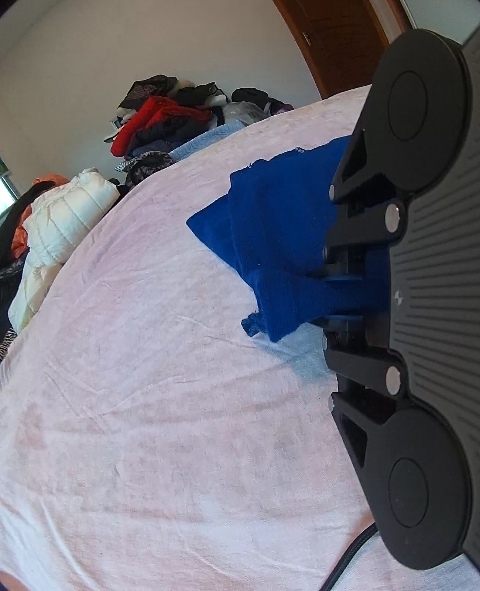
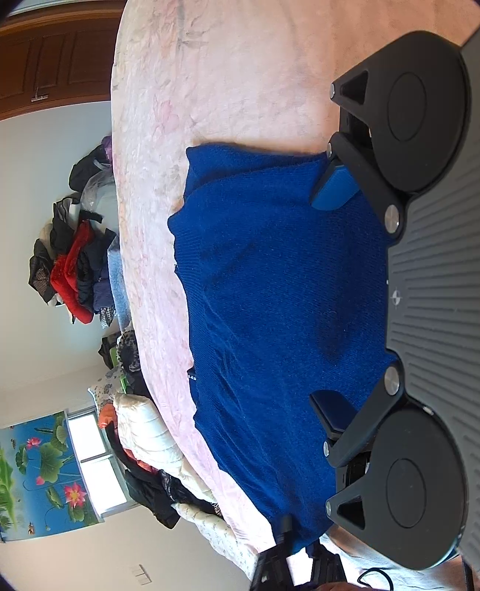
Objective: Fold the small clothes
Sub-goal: 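Grasp the sweater fabric with the left gripper while the right gripper grasps nearby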
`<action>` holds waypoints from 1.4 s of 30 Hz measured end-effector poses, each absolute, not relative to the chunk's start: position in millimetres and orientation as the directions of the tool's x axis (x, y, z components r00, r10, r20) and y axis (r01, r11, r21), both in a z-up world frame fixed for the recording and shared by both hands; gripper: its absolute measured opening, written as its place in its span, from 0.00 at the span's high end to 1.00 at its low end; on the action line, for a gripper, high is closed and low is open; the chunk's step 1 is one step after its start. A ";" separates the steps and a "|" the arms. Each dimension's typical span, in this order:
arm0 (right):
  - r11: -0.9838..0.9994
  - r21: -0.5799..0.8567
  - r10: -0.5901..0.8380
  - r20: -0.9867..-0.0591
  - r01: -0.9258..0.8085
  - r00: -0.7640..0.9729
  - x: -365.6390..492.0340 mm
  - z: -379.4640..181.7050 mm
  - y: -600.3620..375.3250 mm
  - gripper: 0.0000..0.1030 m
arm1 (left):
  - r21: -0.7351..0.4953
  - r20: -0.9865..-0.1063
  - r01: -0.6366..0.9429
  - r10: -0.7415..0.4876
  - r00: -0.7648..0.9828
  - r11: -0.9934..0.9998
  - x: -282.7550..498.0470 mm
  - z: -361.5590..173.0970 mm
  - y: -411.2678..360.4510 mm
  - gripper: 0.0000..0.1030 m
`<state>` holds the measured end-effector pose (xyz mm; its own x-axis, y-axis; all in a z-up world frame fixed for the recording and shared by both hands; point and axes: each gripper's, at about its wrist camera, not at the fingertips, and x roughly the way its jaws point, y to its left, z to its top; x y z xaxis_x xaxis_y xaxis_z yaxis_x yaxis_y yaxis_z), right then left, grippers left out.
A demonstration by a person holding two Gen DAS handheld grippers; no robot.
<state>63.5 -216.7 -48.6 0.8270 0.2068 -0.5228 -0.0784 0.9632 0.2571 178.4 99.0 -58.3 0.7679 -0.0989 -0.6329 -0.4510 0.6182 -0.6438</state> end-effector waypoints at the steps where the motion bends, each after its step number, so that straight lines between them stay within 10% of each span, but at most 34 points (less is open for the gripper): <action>1: 0.959 0.274 0.218 -0.525 -0.079 0.823 64.1 -44.4 -218.3 0.02 | -0.624 -0.635 -0.444 -0.087 0.767 0.643 179.1 -56.6 95.8 0.86; 13: 0.708 0.662 0.695 -0.589 -0.247 0.412 204.3 39.0 -165.8 0.03 | -0.078 -0.442 -0.136 0.088 0.893 0.988 153.1 -25.6 -14.1 0.87; 26: 0.808 0.338 0.438 -0.892 -0.482 0.109 288.5 22.8 37.8 0.14 | -0.066 -0.441 -0.094 0.056 0.896 0.993 154.6 -35.7 -24.0 0.87; 35: 0.801 0.172 0.284 -0.952 -0.573 0.111 281.7 4.8 81.0 0.40 | -0.086 -0.438 -0.065 0.021 0.898 0.994 153.4 -38.9 -19.4 0.87; 42: 0.821 0.190 0.301 -0.945 -0.539 0.126 290.5 16.6 52.9 0.83 | -0.079 -0.439 -0.063 0.022 0.898 0.995 155.8 -35.6 -18.0 0.87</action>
<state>290.5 52.9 16.6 0.1265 0.3012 -0.9452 -0.5386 0.8209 0.1895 155.8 -18.0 -35.6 0.8984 0.0217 -0.4386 -0.0626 0.9949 -0.0791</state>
